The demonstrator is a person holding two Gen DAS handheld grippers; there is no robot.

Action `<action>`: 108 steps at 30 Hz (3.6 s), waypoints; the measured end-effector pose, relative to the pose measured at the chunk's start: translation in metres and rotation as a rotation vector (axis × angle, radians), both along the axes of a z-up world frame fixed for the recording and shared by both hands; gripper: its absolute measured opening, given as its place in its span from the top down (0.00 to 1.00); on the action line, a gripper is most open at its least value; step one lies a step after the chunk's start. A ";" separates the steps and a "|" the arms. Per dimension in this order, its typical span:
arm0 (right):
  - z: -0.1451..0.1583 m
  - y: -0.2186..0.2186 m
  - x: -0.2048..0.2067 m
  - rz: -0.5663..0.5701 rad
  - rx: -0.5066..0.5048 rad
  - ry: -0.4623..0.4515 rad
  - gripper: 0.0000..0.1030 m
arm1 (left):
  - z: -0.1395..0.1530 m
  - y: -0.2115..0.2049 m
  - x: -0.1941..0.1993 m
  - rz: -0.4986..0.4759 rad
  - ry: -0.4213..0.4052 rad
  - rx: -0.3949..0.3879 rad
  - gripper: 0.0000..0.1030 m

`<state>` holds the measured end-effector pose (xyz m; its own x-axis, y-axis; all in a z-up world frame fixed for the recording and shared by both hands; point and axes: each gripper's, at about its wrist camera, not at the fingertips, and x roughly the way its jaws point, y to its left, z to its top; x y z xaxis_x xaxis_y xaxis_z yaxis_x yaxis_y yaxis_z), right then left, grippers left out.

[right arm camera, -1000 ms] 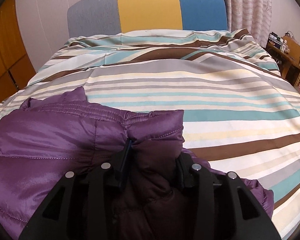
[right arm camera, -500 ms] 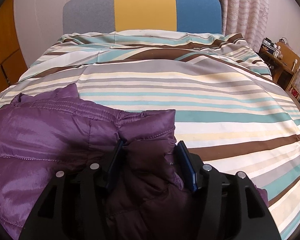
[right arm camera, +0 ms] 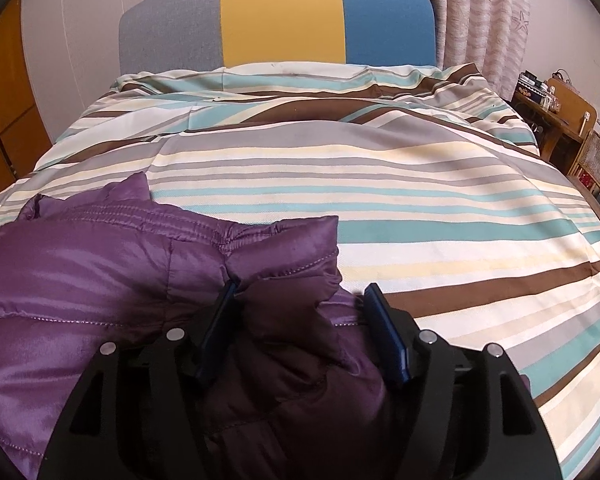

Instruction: Fold large clothes

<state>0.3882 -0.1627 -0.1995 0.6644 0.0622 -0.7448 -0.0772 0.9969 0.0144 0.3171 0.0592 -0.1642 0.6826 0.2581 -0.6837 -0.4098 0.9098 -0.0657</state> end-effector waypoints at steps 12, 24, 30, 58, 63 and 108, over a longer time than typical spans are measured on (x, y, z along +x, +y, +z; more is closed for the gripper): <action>0.037 -0.006 -0.039 -0.009 0.038 -0.148 0.26 | -0.005 0.000 0.003 -0.009 0.000 -0.019 0.06; 0.032 0.092 -0.046 0.271 0.078 -0.100 0.28 | -0.005 0.007 -0.006 -0.016 -0.040 -0.068 0.05; 0.005 0.098 -0.028 0.257 0.050 -0.030 0.26 | -0.007 0.003 -0.001 -0.013 -0.016 -0.049 0.03; 0.014 -0.008 -0.034 0.072 0.180 -0.021 0.18 | -0.006 0.092 -0.060 0.126 0.039 -0.133 0.03; 0.007 -0.001 -0.029 0.070 0.140 -0.010 0.16 | -0.014 0.098 -0.057 0.118 0.026 -0.177 0.03; 0.050 0.057 -0.204 0.420 0.247 -0.119 0.80 | -0.016 0.049 -0.248 0.061 -0.190 -0.605 0.32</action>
